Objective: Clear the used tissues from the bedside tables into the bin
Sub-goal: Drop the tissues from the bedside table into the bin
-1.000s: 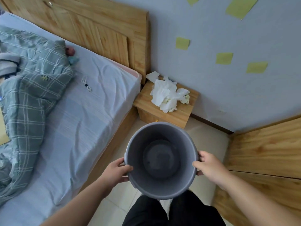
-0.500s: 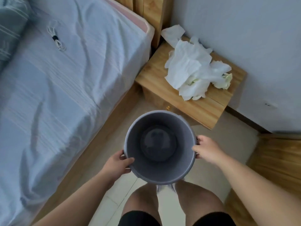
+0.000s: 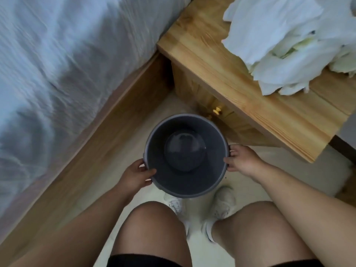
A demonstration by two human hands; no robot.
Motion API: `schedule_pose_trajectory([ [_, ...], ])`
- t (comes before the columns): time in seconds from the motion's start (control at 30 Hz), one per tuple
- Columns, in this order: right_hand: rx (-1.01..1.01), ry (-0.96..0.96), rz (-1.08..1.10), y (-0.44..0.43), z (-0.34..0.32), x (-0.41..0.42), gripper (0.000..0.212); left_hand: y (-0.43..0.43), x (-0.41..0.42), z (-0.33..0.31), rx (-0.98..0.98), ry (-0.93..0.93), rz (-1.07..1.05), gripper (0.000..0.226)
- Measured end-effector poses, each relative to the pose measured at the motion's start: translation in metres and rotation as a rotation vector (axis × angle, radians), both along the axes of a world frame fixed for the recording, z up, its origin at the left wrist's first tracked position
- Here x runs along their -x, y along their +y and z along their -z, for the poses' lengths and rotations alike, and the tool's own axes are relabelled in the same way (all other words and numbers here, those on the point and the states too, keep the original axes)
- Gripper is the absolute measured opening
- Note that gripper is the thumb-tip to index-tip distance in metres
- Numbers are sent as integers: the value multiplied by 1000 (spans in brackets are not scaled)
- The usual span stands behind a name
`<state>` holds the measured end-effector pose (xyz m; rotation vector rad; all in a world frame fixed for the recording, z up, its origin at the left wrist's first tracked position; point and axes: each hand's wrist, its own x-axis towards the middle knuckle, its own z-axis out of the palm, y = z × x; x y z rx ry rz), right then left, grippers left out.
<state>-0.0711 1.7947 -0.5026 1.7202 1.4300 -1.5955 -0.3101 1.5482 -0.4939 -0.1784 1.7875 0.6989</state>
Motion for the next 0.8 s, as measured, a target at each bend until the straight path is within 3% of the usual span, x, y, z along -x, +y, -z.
schedule_pose_trajectory([
  [0.17, -8, -45, -73, -3, -33, 1, 61, -3, -2, -37, 72, 11, 93, 70],
  [0.3, 8, -94, -169, -18, -119, -16, 41, -10, -17, -119, 122, 80, 155, 44],
  [0.47, -67, -44, -93, 0, -250, -35, 26, 0, -41, -245, 112, 13, 138, 14],
  [0.6, -122, -1, -71, 42, -315, -35, 22, 30, -63, -308, 89, -4, 117, 13],
  [0.7, -191, 23, -54, 90, -332, -36, 24, 72, -82, -325, 73, 10, 95, 14],
  [0.8, -280, 34, -184, 150, -336, -37, 20, 126, -106, -328, 65, 38, 98, 17],
])
